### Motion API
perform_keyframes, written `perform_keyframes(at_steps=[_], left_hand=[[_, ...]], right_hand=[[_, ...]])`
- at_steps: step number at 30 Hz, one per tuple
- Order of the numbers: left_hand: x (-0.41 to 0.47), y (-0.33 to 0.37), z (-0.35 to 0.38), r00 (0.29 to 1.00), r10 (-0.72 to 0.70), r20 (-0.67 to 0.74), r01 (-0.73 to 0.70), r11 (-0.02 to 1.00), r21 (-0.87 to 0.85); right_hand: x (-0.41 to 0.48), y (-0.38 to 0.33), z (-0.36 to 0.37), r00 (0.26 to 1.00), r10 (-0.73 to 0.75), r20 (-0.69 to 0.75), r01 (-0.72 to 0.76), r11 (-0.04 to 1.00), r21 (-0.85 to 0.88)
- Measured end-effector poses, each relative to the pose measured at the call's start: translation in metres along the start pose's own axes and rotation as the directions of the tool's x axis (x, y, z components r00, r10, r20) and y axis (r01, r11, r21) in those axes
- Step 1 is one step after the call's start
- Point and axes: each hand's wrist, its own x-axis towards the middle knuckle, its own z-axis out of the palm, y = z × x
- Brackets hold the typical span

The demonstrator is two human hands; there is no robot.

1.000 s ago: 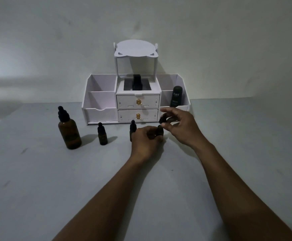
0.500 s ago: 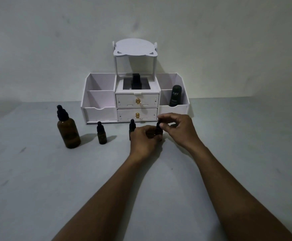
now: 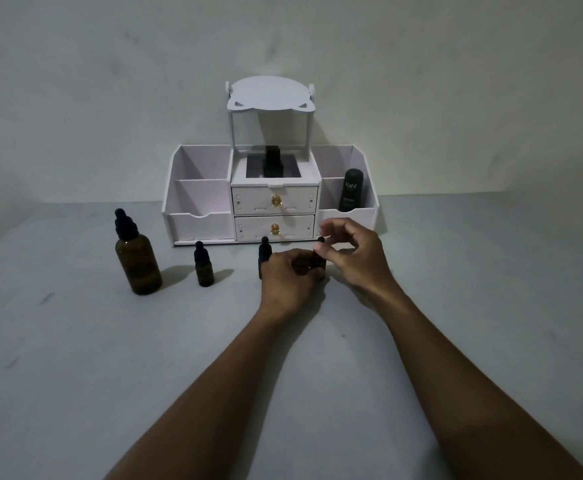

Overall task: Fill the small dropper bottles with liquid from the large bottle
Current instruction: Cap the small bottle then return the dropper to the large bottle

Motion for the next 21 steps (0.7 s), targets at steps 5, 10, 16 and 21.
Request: perform_keyframes(at_steps=[5, 10, 16, 21], left_hand=[[0.0, 0.0002, 0.0006, 1.0, 0.0, 0.006, 0.0, 1.0, -0.004], [-0.0017, 0.0024, 0.0009, 1.0, -0.014, 0.001, 0.014, 1.0, -0.014], [-0.0023, 0.0028, 0.0029, 0.999, -0.04, -0.002, 0.04, 0.999, -0.022], [-0.006, 0.0047, 0.0036, 0.996, -0.09, 0.007, 0.09, 0.995, -0.052]], right_hand=[[0.0009, 0.0014, 0.0005, 1.0, 0.023, -0.006, -0.023, 1.0, -0.02], [-0.0021, 0.0021, 0.0022, 1.0, -0.001, 0.003, 0.001, 1.0, -0.003], [0.0, 0.0042, 0.0008, 0.999, 0.031, 0.02, -0.031, 0.999, -0.03], [-0.0029, 0.0037, 0.0, 1.0, 0.015, 0.021, -0.014, 1.0, -0.028]])
